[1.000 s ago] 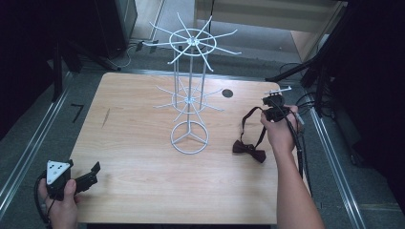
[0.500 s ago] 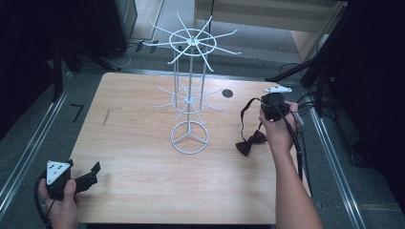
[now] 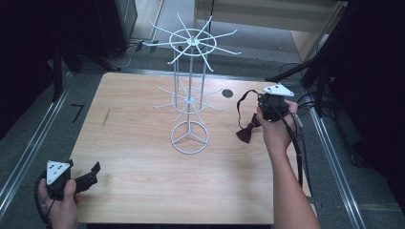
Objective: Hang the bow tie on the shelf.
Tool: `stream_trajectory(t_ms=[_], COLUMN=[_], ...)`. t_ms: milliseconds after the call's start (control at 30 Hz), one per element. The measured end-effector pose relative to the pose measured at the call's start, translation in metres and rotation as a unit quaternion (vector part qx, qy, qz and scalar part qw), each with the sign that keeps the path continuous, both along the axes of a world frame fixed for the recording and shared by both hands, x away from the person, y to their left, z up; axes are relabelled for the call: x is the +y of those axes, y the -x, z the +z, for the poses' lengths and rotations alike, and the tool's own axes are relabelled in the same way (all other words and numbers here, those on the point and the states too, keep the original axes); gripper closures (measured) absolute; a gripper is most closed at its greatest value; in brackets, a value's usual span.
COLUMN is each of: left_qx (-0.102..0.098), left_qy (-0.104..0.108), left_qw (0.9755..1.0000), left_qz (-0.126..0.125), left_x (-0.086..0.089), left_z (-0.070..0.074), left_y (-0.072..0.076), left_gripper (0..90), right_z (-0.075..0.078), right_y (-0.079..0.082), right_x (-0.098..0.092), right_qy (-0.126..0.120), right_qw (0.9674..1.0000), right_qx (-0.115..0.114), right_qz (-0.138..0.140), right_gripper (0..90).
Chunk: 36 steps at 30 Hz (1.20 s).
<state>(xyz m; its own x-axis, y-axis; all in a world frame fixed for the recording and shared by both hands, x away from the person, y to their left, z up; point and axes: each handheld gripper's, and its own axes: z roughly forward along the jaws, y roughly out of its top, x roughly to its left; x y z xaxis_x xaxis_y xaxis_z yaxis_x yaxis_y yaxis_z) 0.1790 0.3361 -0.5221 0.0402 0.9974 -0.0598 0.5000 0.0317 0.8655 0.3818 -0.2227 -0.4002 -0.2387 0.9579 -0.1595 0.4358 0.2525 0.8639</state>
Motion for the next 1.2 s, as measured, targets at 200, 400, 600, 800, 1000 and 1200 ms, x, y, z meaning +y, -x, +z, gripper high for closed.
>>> stream_trajectory(t_ms=[200,400,600,800,1000,1200], left_qx=[0.000,0.000,0.001,0.001,0.001,0.000], left_qy=[0.000,0.000,-0.002,-0.003,-0.004,-0.003], left_qw=[1.0000,1.0000,1.0000,1.0000,1.0000,1.0000], left_qz=[0.000,0.000,-0.001,-0.001,-0.001,-0.001], left_x=[0.000,0.000,0.000,0.000,-0.001,-0.001], left_z=[0.000,0.000,0.000,0.000,0.000,0.000], left_y=[0.000,0.000,0.000,0.000,0.000,0.000], left_gripper=[8.2,8.2,8.2,8.2,8.2,8.2], right_z=[0.008,0.014,0.018,0.017,0.016,0.011], right_y=[0.009,0.023,0.038,0.060,0.078,0.094], right_x=[0.007,0.012,0.013,0.013,0.014,0.018], right_qy=[-0.013,-0.016,-0.038,-0.044,-0.047,-0.052], right_qw=[0.9993,0.9983,0.9968,0.9951,0.9936,0.9921], right_qx=[-0.030,-0.042,-0.053,-0.062,-0.073,-0.077], right_qz=[0.017,0.036,0.046,0.063,0.073,0.085], right_gripper=[90.0,90.0,90.0,90.0,90.0,90.0])
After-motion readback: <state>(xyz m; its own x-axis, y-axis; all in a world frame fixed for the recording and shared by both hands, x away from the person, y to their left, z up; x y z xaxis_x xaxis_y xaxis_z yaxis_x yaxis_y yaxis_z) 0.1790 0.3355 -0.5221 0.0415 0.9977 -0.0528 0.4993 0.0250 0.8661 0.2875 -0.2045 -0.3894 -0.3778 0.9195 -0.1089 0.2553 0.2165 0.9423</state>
